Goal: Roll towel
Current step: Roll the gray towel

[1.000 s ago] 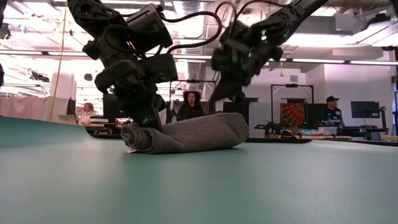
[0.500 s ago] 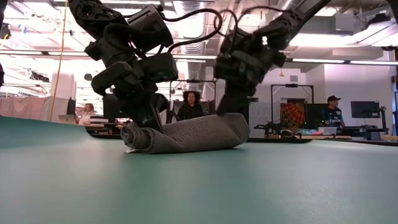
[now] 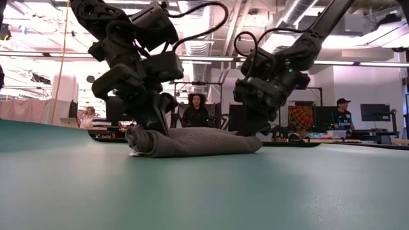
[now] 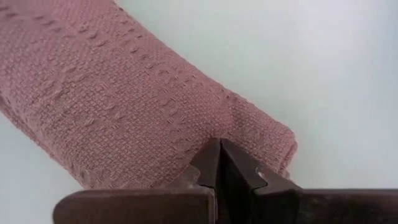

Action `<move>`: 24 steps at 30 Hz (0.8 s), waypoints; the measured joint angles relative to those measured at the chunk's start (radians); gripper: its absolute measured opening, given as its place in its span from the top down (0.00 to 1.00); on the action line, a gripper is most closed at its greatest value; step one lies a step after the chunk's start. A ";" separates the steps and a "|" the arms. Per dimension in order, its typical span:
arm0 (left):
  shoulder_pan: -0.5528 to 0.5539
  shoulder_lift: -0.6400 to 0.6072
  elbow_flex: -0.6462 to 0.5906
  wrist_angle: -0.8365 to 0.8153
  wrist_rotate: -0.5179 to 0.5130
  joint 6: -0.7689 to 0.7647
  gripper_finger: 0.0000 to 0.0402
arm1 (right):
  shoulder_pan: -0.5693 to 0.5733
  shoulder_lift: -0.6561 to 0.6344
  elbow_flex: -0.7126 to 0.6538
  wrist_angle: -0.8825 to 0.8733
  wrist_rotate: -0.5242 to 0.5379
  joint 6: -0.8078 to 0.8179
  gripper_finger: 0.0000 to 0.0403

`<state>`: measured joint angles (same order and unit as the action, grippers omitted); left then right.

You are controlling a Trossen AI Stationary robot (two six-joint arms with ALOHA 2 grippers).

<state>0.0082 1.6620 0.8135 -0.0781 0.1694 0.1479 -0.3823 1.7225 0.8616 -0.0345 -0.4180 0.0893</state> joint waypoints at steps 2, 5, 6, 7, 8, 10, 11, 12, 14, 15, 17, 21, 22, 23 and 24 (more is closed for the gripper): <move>0.000 -0.016 -0.001 0.011 0.000 0.020 1.00 | 0.000 0.000 -0.021 0.020 0.017 0.018 0.96; 0.000 -0.044 0.000 0.025 -0.006 0.043 1.00 | -0.002 -0.001 -0.028 0.025 0.022 0.041 0.96; 0.000 -0.054 0.002 0.022 -0.013 0.046 1.00 | -0.002 -0.001 -0.028 0.025 0.028 0.042 0.96; 0.000 -0.066 0.004 0.020 -0.023 0.048 1.00 | -0.002 -0.001 -0.028 0.025 0.040 0.044 0.96; 0.000 -0.083 0.005 0.018 -0.030 0.046 1.00 | -0.001 -0.001 -0.028 0.024 0.051 0.049 0.96; -0.001 -0.131 0.010 0.018 -0.057 0.028 1.00 | -0.001 -0.001 -0.028 0.023 0.055 0.068 0.96; -0.003 -0.160 0.013 0.021 -0.084 0.007 1.00 | -0.001 -0.001 -0.028 0.023 0.058 0.077 0.96; -0.006 -0.192 0.015 0.025 -0.125 -0.029 1.00 | -0.001 -0.001 -0.028 0.022 0.060 0.085 0.96; -0.023 -0.248 0.015 0.029 -0.251 -0.161 1.00 | 0.005 -0.001 -0.028 0.021 0.073 0.102 0.96; -0.036 -0.270 0.015 0.034 -0.335 -0.253 1.00 | 0.010 -0.001 -0.028 0.021 0.081 0.111 0.96; -0.081 -0.302 -0.003 0.077 -0.508 -0.449 1.00 | 0.011 -0.001 -0.028 0.022 0.087 0.124 0.96; -0.229 -0.314 -0.063 0.208 -0.734 -0.615 1.00 | 0.020 -0.001 -0.028 0.023 0.117 0.147 0.96; -0.269 -0.297 -0.077 0.231 -0.787 -0.623 1.00 | 0.022 -0.001 -0.028 0.023 0.119 0.147 0.96; -0.308 -0.276 -0.086 0.245 -0.835 -0.630 1.00 | 0.023 -0.001 -0.028 0.024 0.121 0.149 0.96; -0.343 -0.251 -0.097 0.259 -0.881 -0.638 1.00 | 0.024 -0.001 -0.028 0.025 0.126 0.149 0.96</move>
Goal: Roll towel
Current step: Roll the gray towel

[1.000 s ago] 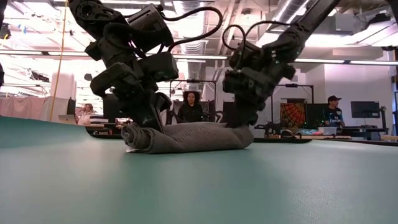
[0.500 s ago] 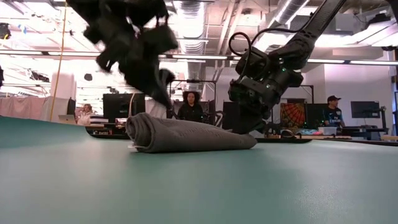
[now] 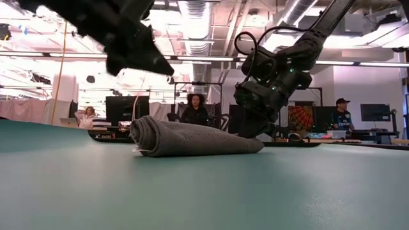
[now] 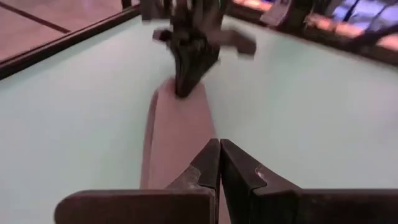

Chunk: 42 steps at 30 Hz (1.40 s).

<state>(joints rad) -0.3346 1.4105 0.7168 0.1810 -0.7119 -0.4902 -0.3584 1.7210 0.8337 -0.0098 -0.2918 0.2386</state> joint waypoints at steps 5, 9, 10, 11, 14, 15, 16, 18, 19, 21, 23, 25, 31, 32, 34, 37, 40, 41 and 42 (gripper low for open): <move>-0.085 0.138 -0.032 0.155 -0.143 -0.042 1.00 | 0.000 0.000 -0.001 0.003 0.003 0.000 0.96; -0.097 0.242 -0.036 0.170 -0.172 -0.158 1.00 | 0.000 0.000 -0.001 0.004 0.003 0.000 0.96; -0.097 0.264 -0.035 0.180 -0.175 -0.188 1.00 | 0.000 0.000 -0.001 0.004 0.003 0.000 0.96; -0.097 0.285 -0.034 0.181 -0.175 -0.218 1.00 | 0.001 0.000 -0.001 0.004 0.003 0.000 0.96; -0.097 0.346 -0.035 0.174 -0.179 -0.280 1.00 | 0.008 0.000 -0.001 0.004 0.008 0.000 0.96; -0.097 0.356 -0.035 0.170 -0.185 -0.290 1.00 | 0.010 0.000 -0.001 0.004 0.008 0.000 0.96; -0.096 0.359 -0.035 0.169 -0.187 -0.294 1.00 | 0.011 0.000 -0.001 0.004 0.008 0.000 0.96; -0.090 0.359 -0.034 0.148 -0.188 -0.296 1.00 | 0.014 0.000 -0.001 0.003 0.008 0.000 0.96; -0.087 0.358 -0.034 0.127 -0.188 -0.297 1.00 | 0.017 0.000 -0.001 0.001 0.008 0.000 0.96; -0.084 0.349 -0.034 0.089 -0.193 -0.297 1.00 | 0.019 0.001 -0.001 -0.001 0.009 0.000 0.96; -0.084 0.346 -0.034 0.056 -0.187 -0.300 1.00 | 0.019 0.001 -0.001 -0.001 0.009 0.000 0.96; -0.084 0.346 -0.033 0.005 -0.159 -0.309 1.00 | 0.019 0.001 -0.001 0.004 0.009 0.000 0.96; -0.084 0.346 -0.033 -0.082 -0.070 -0.264 1.00 | 0.020 -0.005 0.023 0.007 -0.014 0.000 0.95; -0.084 0.346 -0.033 -0.082 -0.059 -0.257 1.00 | 0.020 -0.005 0.033 0.002 -0.035 0.001 0.94; -0.084 0.345 -0.033 -0.082 -0.039 -0.247 1.00 | 0.019 -0.005 0.055 0.004 -0.071 0.013 0.93; -0.084 0.345 -0.033 -0.082 -0.024 -0.224 1.00 | 0.019 -0.005 0.087 0.002 -0.106 0.016 0.93; -0.084 0.345 -0.033 -0.083 -0.018 -0.198 1.00 | 0.017 -0.005 0.116 -0.001 -0.123 0.008 0.95; -0.084 0.345 -0.033 -0.083 -0.013 -0.190 1.00 | 0.016 -0.005 0.127 0.000 -0.124 -0.001 0.96; -0.084 0.344 -0.033 -0.083 -0.006 -0.180 1.00 | 0.015 -0.005 0.139 -0.001 -0.124 -0.008 0.96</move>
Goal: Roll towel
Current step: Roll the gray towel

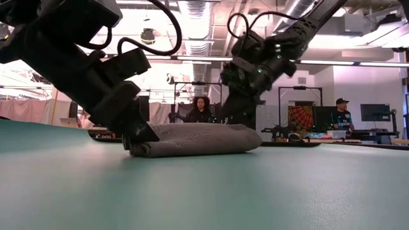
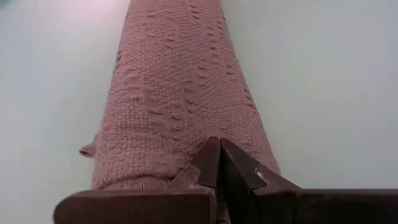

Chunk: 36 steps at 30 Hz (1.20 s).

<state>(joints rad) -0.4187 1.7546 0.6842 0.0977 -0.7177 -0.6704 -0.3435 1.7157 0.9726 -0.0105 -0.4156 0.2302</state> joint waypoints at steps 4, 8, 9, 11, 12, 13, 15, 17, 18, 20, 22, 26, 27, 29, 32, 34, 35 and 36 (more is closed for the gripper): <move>0.003 -0.019 0.000 -0.013 0.034 0.041 1.00 | -0.013 0.003 0.052 -0.011 0.033 -0.062 0.96; 0.023 -0.067 -0.002 -0.024 0.057 0.100 1.00 | -0.028 0.008 0.055 -0.088 0.081 -0.102 0.96; 0.031 -0.083 -0.002 -0.034 0.064 0.126 1.00 | -0.032 0.008 0.055 -0.112 0.091 -0.111 0.96; 0.056 -0.117 -0.003 -0.062 0.092 0.189 1.00 | -0.035 0.005 0.055 -0.165 0.117 -0.128 0.96; 0.070 -0.137 -0.003 -0.078 0.108 0.220 1.00 | -0.038 0.005 0.055 -0.183 0.125 -0.132 0.96; 0.086 -0.157 -0.003 -0.092 0.126 0.248 1.00 | -0.041 0.005 0.055 -0.193 0.127 -0.134 0.96; 0.118 -0.200 -0.003 -0.118 0.158 0.300 1.00 | -0.051 0.000 0.055 -0.195 0.126 -0.134 0.96; 0.150 -0.238 -0.003 -0.141 0.179 0.355 1.00 | -0.054 -0.006 0.056 -0.182 0.126 -0.134 0.96; 0.166 -0.255 -0.003 -0.152 0.188 0.389 1.00 | -0.054 -0.012 0.056 -0.174 0.127 -0.133 0.96; 0.197 -0.290 -0.003 -0.179 0.199 0.452 1.00 | -0.054 -0.021 0.056 -0.167 0.126 -0.127 0.96; 0.233 -0.319 -0.003 -0.197 0.201 0.511 1.00 | -0.053 -0.040 0.056 -0.155 0.125 -0.121 0.96; 0.312 -0.370 -0.003 -0.207 0.257 0.583 1.00 | -0.050 -0.072 0.057 -0.128 0.120 -0.129 0.96; 0.331 -0.380 -0.003 -0.202 0.279 0.567 1.00 | -0.050 -0.072 0.057 -0.130 0.120 -0.140 0.96; 0.354 -0.392 -0.003 -0.191 0.324 0.506 1.00 | -0.049 -0.064 0.057 -0.155 0.120 -0.157 0.96; 0.347 -0.415 -0.003 -0.177 0.364 0.418 1.00 | -0.034 -0.056 0.049 -0.165 0.104 -0.168 0.96; 0.322 -0.440 -0.003 -0.160 0.371 0.391 1.00 | -0.017 -0.058 0.038 -0.154 0.107 -0.180 0.96; 0.304 -0.457 -0.002 -0.155 0.371 0.378 1.00 | -0.010 -0.058 0.032 -0.154 0.115 -0.183 0.96; 0.287 -0.472 0.004 -0.151 0.370 0.358 1.00 | -0.004 -0.058 0.025 -0.156 0.119 -0.183 0.96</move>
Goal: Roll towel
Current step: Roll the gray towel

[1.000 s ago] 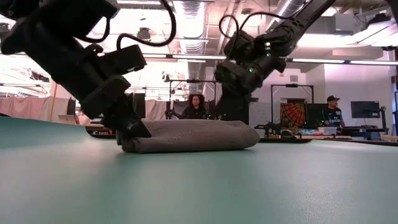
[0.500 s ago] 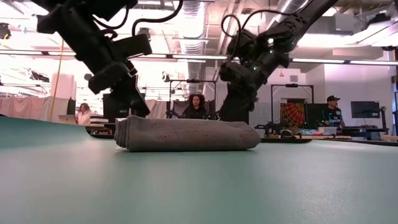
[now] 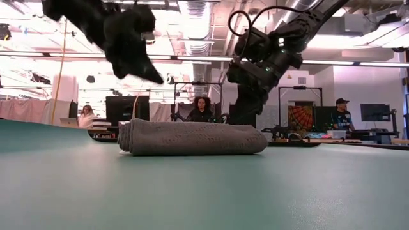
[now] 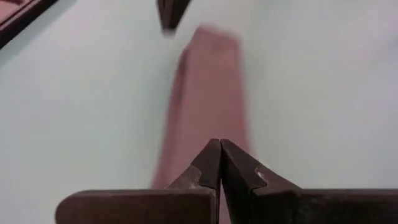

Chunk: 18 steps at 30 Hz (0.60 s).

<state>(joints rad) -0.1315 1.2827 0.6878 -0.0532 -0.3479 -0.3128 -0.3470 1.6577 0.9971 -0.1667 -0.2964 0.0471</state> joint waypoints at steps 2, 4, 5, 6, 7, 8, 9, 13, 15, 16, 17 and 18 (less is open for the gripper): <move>-0.035 -0.020 0.006 0.014 -0.009 -0.048 1.00 | 0.011 0.000 -0.016 -0.008 0.006 0.000 0.96; -0.076 -0.019 0.006 -0.001 -0.041 -0.091 1.00 | 0.023 0.000 -0.028 -0.001 0.018 -0.001 0.96; -0.097 -0.009 0.002 -0.005 -0.071 -0.101 1.00 | 0.027 0.000 -0.036 0.005 0.036 -0.002 0.96; -0.115 0.001 -0.005 -0.011 -0.109 -0.115 1.00 | 0.030 0.000 -0.044 0.011 0.046 -0.002 0.96; -0.130 0.011 -0.009 -0.024 -0.151 -0.129 1.00 | 0.033 0.000 -0.053 0.021 0.057 -0.002 0.96; -0.141 0.020 -0.010 -0.026 -0.189 -0.142 1.00 | 0.033 0.001 -0.059 0.027 0.059 0.000 0.96; -0.146 0.029 -0.010 -0.017 -0.214 -0.151 1.00 | 0.032 0.001 -0.064 0.032 0.059 0.003 0.96; -0.150 0.065 -0.009 -0.065 -0.251 -0.225 1.00 | 0.039 0.001 -0.091 0.035 0.060 0.023 0.96; -0.150 0.084 -0.009 -0.111 -0.264 -0.276 1.00 | 0.053 0.002 -0.098 0.032 0.060 0.031 0.96; -0.150 0.091 -0.009 -0.127 -0.267 -0.295 1.00 | 0.062 0.001 -0.098 0.034 0.060 0.031 0.96; -0.150 0.096 -0.009 -0.148 -0.270 -0.305 1.00 | 0.071 0.001 -0.098 0.036 0.060 0.035 0.96; -0.150 0.101 -0.009 -0.169 -0.270 -0.311 1.00 | 0.079 0.001 -0.098 0.037 0.060 0.042 0.96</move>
<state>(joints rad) -0.2813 1.3840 0.6785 -0.2224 -0.6176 -0.6233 -0.2682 1.6585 0.8989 -0.1299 -0.2367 0.0893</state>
